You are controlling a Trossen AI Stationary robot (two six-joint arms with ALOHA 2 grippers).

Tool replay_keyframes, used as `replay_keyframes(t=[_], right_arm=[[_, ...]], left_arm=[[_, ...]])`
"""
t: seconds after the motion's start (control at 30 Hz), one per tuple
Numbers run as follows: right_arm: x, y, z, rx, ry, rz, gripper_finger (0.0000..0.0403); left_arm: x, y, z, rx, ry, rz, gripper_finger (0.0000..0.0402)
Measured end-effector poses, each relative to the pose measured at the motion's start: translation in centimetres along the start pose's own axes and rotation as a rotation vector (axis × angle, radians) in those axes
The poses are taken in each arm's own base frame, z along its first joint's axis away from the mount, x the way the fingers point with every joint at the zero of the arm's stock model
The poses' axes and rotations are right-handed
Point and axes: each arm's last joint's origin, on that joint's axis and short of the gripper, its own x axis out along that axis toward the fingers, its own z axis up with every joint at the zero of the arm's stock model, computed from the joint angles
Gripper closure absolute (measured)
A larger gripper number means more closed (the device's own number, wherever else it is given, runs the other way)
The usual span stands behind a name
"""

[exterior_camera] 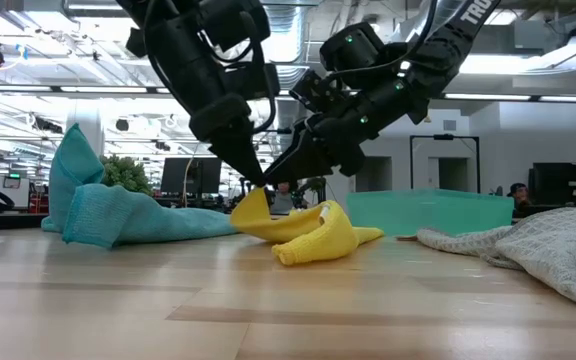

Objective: Fold microfiber towels
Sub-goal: Fold the yellow towel

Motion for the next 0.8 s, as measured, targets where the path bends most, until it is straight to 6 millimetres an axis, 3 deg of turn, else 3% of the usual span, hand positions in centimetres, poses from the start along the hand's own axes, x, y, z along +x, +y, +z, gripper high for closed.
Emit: replay_keyframes(t=[0.8], right_arm=[[0.1, 0.4, -0.5, -0.040, 0.037, 0.041, 0.0205]], left_arm=[[-0.8, -0.2, 1.8, 0.047, -0.068, 0.003, 0.0401]])
